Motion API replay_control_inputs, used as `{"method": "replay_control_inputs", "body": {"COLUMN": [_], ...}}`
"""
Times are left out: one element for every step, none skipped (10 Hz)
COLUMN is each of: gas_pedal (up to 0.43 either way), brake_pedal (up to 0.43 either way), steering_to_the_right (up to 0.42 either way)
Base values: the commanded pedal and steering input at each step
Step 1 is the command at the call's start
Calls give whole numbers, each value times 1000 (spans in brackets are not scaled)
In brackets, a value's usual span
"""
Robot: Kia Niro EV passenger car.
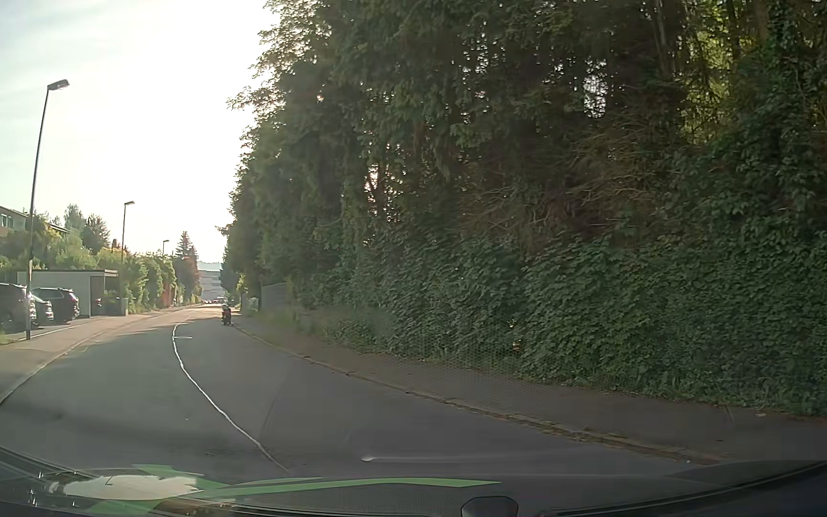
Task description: Follow the waypoints while adhering to traffic rules and regulations
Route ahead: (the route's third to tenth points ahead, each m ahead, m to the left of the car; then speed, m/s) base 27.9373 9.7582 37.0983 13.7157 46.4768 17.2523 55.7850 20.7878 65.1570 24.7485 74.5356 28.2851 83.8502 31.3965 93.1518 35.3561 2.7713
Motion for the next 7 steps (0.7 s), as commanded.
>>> {"method": "replay_control_inputs", "body": {"gas_pedal": [79,79,79,79,79,79,79], "brake_pedal": [0,0,0,0,0,0,0], "steering_to_the_right": [-358,-354,-354,-352,-348,-323,-295]}}
